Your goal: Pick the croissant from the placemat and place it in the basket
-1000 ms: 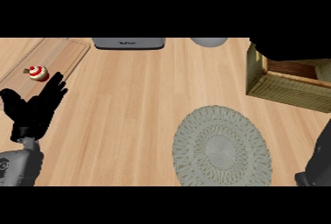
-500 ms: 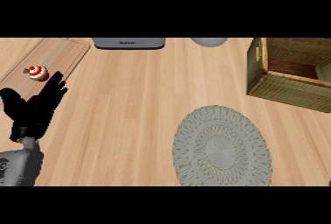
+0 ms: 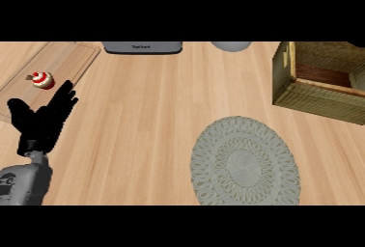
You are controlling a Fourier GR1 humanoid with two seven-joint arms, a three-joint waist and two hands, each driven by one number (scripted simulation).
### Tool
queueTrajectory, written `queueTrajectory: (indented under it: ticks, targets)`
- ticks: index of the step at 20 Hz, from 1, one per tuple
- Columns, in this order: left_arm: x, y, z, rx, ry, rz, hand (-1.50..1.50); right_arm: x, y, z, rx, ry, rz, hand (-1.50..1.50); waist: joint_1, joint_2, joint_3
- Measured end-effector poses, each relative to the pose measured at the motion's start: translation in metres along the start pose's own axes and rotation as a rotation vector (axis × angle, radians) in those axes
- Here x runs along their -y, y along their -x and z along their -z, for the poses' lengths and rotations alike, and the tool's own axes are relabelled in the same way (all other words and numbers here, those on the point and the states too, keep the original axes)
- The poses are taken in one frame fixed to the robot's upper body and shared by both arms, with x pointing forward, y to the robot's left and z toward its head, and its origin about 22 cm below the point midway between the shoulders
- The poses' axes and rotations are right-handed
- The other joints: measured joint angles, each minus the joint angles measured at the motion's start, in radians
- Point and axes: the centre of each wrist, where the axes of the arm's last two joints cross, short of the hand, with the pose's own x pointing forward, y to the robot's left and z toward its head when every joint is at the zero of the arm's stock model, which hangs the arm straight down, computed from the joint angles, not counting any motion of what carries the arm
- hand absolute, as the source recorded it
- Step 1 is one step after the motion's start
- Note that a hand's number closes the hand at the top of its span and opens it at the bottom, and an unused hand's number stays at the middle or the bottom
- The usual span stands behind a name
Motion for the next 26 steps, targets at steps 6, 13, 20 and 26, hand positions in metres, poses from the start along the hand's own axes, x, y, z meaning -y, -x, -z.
queueTrajectory:
  ticks: [6,13,20,26]
  targets:
    - [0.002,0.000,0.000,0.002,0.002,-0.003,0.00,-0.014,0.035,0.018,-0.098,0.059,0.016,-1.50,0.002,0.000,0.000]
    - [-0.002,-0.006,-0.002,0.001,0.006,0.001,0.00,-0.012,0.050,0.037,-0.050,0.050,0.074,-1.50,0.003,-0.001,0.000]
    - [-0.005,-0.003,-0.002,-0.001,-0.010,0.003,0.00,0.026,0.060,0.046,-0.154,0.211,0.295,-1.50,-0.005,-0.004,0.000]
    - [-0.006,-0.002,-0.005,-0.002,-0.013,-0.003,0.00,0.094,0.105,0.045,-0.237,0.296,0.440,-1.50,-0.012,-0.005,0.001]
